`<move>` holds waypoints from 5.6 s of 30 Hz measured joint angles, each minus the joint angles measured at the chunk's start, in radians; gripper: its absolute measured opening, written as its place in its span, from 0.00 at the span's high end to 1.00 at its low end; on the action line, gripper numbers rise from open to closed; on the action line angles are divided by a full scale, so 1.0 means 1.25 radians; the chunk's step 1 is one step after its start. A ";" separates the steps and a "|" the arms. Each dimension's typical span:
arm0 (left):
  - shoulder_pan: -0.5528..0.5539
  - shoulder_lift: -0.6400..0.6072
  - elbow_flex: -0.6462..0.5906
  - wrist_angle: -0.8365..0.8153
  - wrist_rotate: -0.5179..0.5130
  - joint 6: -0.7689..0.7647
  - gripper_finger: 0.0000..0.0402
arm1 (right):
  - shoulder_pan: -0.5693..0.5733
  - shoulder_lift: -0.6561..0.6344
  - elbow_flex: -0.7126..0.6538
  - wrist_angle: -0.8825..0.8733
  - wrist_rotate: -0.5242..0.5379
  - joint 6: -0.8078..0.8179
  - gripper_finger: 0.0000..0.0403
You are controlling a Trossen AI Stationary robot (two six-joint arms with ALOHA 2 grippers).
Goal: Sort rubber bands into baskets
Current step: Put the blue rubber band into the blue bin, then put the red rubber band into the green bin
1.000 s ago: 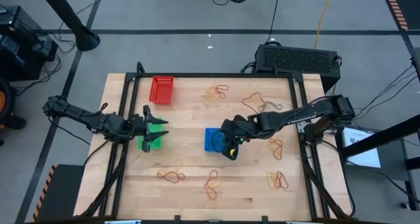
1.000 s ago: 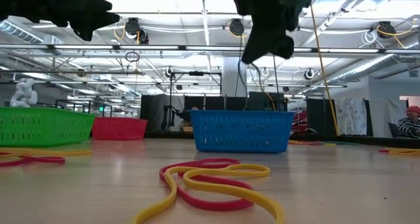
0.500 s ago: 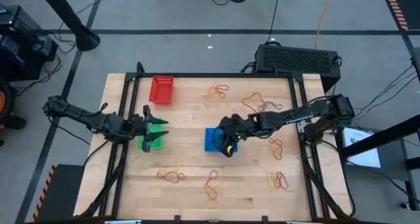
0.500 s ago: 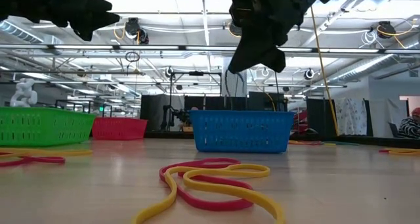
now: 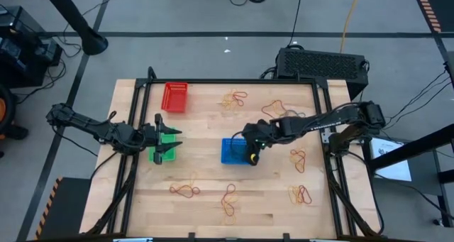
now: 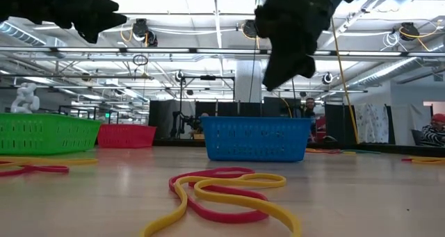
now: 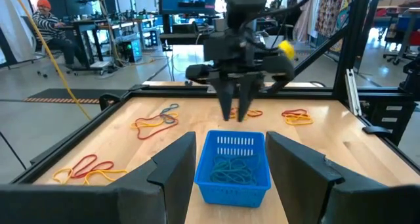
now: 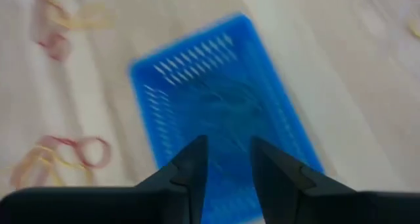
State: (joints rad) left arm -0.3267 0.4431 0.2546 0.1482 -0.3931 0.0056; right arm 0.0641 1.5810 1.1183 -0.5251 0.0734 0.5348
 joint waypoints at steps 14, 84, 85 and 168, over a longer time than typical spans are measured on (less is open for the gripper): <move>0.000 0.001 0.000 -0.001 0.000 0.000 0.52 | -0.251 -0.020 0.000 -0.409 0.034 -0.099 0.77; 0.001 0.002 0.000 -0.017 -0.001 0.021 0.52 | -0.215 -0.060 0.280 -0.389 -0.004 -0.283 1.00; 0.001 0.002 0.000 -0.017 -0.001 0.020 0.52 | -0.185 -0.055 0.280 -0.362 -0.005 -0.280 1.00; -0.186 0.493 0.178 0.020 0.083 -0.504 0.52 | 0.262 0.191 0.280 -0.129 0.187 -0.383 0.77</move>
State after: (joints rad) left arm -0.5594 1.0590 0.4775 0.1736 -0.2894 -0.6240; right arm 0.3911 1.8192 1.4683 -0.6860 0.3067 0.0566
